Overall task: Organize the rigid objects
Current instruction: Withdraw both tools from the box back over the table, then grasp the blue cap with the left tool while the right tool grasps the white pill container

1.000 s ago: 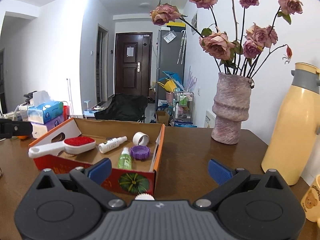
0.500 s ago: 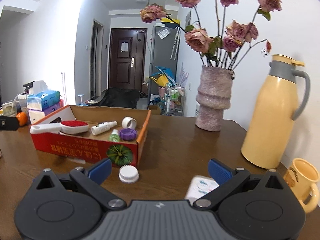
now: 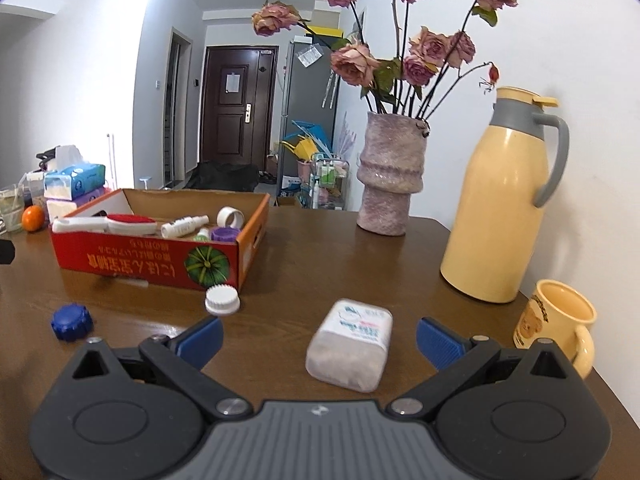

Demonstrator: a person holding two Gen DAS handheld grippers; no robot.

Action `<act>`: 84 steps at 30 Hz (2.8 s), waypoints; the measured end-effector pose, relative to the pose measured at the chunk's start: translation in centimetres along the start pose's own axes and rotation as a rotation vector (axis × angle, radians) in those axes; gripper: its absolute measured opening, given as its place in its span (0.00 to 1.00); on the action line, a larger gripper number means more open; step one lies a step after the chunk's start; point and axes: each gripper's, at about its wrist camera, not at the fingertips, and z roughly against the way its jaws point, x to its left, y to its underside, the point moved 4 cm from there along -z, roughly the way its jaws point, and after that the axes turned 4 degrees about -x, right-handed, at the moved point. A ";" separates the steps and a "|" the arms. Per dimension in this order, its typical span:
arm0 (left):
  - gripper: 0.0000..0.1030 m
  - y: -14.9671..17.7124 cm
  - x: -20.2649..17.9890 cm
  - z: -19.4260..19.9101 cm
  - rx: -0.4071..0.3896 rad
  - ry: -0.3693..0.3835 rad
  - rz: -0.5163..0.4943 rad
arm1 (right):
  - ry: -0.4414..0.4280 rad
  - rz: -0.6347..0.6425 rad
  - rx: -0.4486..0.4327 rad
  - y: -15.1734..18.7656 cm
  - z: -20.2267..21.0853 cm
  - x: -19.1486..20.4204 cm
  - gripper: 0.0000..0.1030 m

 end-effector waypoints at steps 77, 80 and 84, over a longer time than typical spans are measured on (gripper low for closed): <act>0.53 3.2 0.5 -8.1 0.030 0.033 0.025 | 0.149 -0.098 0.192 2.7 -11.0 -0.7 1.00; 0.53 3.1 1.1 -8.0 0.024 0.027 0.037 | 0.169 -0.103 0.204 2.6 -12.2 -0.8 1.00; 0.53 2.9 1.6 -8.0 0.021 0.021 0.046 | 0.192 -0.110 0.221 2.6 -13.7 -1.0 0.92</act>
